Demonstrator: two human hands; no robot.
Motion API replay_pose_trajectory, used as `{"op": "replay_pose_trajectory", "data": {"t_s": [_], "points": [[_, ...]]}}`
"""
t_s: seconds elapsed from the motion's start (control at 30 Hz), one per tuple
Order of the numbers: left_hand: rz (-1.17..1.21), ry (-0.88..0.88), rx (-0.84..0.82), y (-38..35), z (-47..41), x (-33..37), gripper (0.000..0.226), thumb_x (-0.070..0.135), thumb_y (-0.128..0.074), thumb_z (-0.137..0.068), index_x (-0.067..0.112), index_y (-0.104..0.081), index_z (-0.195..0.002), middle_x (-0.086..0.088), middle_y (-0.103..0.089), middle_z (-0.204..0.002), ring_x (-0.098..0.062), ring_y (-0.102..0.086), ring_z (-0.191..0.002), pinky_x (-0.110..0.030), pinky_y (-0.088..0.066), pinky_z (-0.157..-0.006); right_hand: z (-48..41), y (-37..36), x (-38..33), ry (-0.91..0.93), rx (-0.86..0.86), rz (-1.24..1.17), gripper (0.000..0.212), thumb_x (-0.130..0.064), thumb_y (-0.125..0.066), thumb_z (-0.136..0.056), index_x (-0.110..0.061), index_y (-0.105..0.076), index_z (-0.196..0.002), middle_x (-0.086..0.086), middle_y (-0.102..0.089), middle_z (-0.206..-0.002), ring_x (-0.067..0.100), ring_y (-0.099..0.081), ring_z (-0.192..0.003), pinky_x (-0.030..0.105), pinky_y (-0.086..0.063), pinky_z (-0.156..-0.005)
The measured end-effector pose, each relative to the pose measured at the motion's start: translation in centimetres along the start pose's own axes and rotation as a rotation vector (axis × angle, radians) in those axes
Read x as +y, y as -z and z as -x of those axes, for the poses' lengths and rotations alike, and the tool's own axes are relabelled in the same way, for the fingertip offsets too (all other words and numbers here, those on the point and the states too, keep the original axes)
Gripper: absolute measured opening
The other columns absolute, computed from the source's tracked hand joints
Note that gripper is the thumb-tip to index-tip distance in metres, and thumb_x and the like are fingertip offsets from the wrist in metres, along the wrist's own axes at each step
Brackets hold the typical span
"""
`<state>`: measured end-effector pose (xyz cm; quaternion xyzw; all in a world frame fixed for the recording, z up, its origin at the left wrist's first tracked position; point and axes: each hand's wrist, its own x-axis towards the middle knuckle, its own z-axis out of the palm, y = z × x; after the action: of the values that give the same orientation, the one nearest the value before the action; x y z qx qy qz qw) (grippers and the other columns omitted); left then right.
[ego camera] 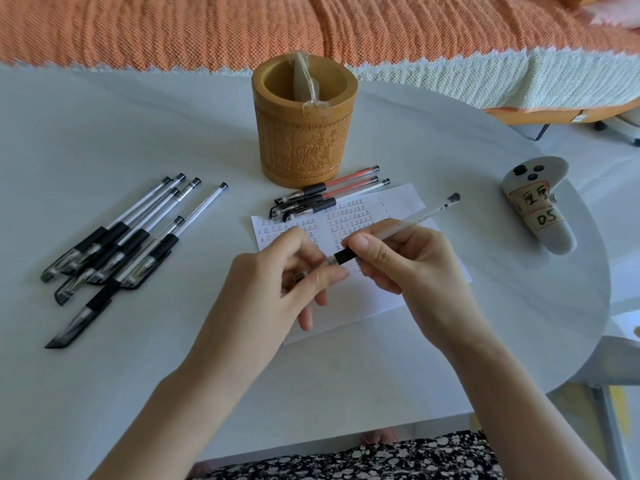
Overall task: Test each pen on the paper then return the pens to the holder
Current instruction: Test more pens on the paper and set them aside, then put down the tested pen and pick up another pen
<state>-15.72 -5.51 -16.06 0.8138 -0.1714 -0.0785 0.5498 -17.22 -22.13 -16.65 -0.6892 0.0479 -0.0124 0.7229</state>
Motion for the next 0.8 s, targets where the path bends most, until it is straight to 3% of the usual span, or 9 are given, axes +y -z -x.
{"op": "replay_pose_trajectory", "data": {"t_s": [0.23,0.37,0.53,0.63,0.7,0.8], "points": [[-0.017,-0.043,0.019,-0.9,0.4,0.4,0.025,0.03,-0.063,-0.083,0.011,-0.053,-0.072,0.005,-0.061,-0.053,-0.013,-0.05,-0.037,-0.015,-0.034,-0.043,0.3,-0.7,-0.4,0.016,0.044,0.025,0.017,-0.029,-0.066,-0.073,-0.012,-0.064,-0.071,-0.005,-0.05,-0.05,0.006,-0.041,-0.046,0.014,-0.032,-0.045],[0.0,-0.046,0.002,-1.5,0.3,0.8,0.024,0.031,-0.061,-0.085,0.012,-0.052,-0.074,0.001,-0.063,-0.056,-0.015,-0.053,-0.04,-0.018,-0.037,-0.046,0.9,-0.7,-0.8,0.039,0.113,0.05,0.021,-0.022,-0.065,-0.085,-0.005,-0.061,-0.075,-0.004,-0.047,-0.049,0.005,-0.037,-0.043,0.013,-0.029,-0.044],[0.022,-0.074,-0.066,-3.3,0.9,2.5,0.025,0.038,-0.059,-0.084,0.014,-0.055,-0.08,0.0,-0.065,-0.058,-0.015,-0.057,-0.046,-0.024,-0.044,-0.046,3.0,0.1,-1.7,-0.011,0.204,0.084,0.031,-0.032,-0.053,-0.095,-0.006,-0.055,-0.079,0.006,-0.052,-0.058,0.018,-0.043,-0.05,0.024,-0.033,-0.045],[-0.085,-0.101,-0.213,-5.2,2.2,3.5,0.038,0.058,-0.053,-0.074,0.022,-0.058,-0.089,0.008,-0.067,-0.067,-0.003,-0.063,-0.059,-0.018,-0.048,-0.056,6.0,2.6,-2.6,-0.043,0.254,0.093,0.028,-0.024,-0.051,-0.097,0.001,-0.056,-0.084,0.006,-0.059,-0.061,0.019,-0.053,-0.052,0.024,-0.039,-0.043],[-0.242,-0.13,-0.285,-6.2,3.1,4.0,0.048,0.07,-0.045,-0.068,0.032,-0.057,-0.095,0.017,-0.065,-0.075,0.007,-0.06,-0.072,-0.013,-0.047,-0.061,8.8,4.9,-2.5,-0.078,0.34,0.114,0.026,-0.021,-0.052,-0.096,0.002,-0.055,-0.084,0.005,-0.059,-0.057,0.018,-0.05,-0.046,0.024,-0.038,-0.04],[-0.338,-0.181,-0.304,-7.3,4.1,4.9,0.036,0.064,-0.048,-0.077,0.039,-0.055,-0.101,0.025,-0.06,-0.082,0.017,-0.052,-0.084,-0.009,-0.045,-0.066,13.5,9.5,-0.2,-0.24,0.482,0.36,0.034,-0.029,-0.06,-0.09,0.002,-0.055,-0.078,-0.002,-0.055,-0.05,0.013,-0.041,-0.04,0.026,-0.033,-0.043]]}}
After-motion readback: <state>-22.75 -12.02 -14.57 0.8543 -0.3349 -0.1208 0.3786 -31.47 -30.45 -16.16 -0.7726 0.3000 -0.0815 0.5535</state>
